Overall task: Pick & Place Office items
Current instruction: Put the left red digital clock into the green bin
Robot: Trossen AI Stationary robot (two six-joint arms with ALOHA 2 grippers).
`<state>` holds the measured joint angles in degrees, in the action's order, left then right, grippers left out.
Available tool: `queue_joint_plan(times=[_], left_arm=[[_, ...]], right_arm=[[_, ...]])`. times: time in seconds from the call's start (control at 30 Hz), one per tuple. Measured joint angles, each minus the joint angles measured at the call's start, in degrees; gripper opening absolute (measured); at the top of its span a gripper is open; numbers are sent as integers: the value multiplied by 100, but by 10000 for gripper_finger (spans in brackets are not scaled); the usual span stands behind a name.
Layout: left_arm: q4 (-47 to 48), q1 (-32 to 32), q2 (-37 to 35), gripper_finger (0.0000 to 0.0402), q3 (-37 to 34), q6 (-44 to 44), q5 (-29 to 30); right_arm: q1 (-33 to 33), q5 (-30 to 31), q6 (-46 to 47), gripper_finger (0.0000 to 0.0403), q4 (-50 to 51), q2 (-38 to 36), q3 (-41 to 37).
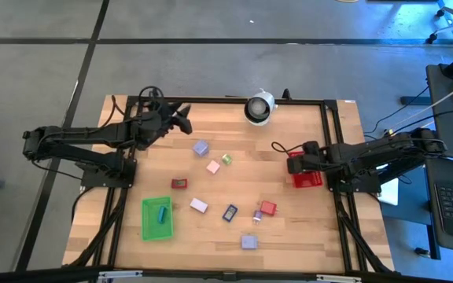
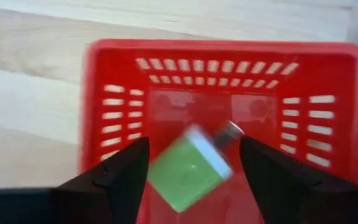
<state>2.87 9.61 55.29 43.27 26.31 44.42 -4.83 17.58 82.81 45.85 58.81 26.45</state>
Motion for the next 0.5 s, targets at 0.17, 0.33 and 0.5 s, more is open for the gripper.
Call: queue_joint_plan(times=[0.17, 0.33, 0.5], left_arm=[[34, 0, 58, 208, 0, -150, -712], [290, 0, 225, 244, 4, -159, -2023], [1122, -91, 419, 261, 4, -212, -4143]], right_arm=[[89, -6, -418, 260, 19, 0, 282], [230, -4, -893, 258, 20, 0, 635], [330, 133, -1282, 258, 23, -2, 937]])
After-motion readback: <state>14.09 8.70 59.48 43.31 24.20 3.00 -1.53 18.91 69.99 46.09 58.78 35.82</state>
